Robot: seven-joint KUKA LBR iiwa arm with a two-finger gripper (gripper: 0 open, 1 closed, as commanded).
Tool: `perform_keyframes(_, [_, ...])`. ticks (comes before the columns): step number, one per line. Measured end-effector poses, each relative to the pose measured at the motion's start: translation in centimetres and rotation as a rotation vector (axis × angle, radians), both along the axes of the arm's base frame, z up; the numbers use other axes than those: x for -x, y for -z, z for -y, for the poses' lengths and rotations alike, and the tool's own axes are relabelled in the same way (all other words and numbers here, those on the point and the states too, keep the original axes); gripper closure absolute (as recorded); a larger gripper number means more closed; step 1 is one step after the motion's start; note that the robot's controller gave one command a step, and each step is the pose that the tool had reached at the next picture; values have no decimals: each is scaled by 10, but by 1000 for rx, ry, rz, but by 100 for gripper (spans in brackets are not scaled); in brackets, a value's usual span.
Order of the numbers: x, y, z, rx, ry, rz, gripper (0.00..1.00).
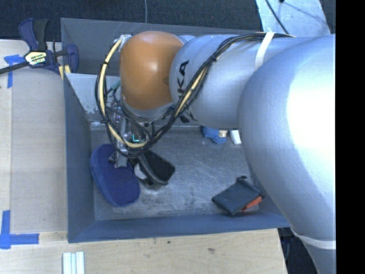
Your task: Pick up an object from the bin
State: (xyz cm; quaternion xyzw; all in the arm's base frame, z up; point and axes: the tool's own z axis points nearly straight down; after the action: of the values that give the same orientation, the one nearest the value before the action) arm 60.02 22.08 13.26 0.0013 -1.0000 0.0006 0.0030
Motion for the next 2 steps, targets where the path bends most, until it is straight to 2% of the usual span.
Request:
perform_keyframes(1, [-13, 64, 89, -2, 168, 7, 0])
perform_keyframes(2, [-27, 30, 142, -1, 187, 13, 0])
